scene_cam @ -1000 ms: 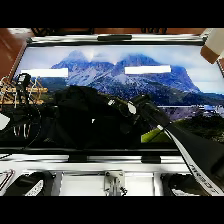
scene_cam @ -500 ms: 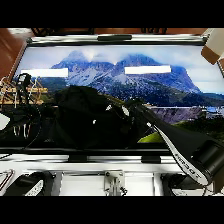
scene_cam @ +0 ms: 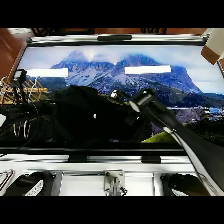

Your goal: Fold the shirts.

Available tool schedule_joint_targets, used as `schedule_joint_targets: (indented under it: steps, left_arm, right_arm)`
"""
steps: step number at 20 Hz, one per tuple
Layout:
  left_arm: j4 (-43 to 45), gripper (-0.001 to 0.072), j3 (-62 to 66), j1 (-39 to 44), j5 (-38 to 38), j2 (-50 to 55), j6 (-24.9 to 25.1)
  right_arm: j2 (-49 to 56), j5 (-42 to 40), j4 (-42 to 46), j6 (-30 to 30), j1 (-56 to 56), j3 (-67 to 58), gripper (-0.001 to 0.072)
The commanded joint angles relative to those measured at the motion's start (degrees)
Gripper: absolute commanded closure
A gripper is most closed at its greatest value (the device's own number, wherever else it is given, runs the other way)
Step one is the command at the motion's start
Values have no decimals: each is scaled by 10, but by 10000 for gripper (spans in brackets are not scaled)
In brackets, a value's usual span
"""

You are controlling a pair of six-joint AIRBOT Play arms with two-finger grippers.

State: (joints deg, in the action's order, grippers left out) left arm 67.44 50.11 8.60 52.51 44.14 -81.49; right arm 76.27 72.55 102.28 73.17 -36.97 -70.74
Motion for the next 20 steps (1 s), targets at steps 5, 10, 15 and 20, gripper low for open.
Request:
schedule_joint_targets:
  steps: [5, 10, 15, 20]
  left_arm:
    - [17, 653, 176, -4, 43, -2, -8]
    - [13, 653, 343, -4, 29, -25, -1]
    - [-49, 652, 457, -4, -138, -42, -2]
    - [-29, 653, 461, -4, -25, -37, -2]
  right_arm:
    - [-201, -80, -2, 198, 0, -98, 615]
    - [-225, -117, -27, 265, 0, -193, 616]
    - [-226, -251, 67, 275, 0, -331, 616]
    - [-226, -176, 69, 275, 0, -393, 615]
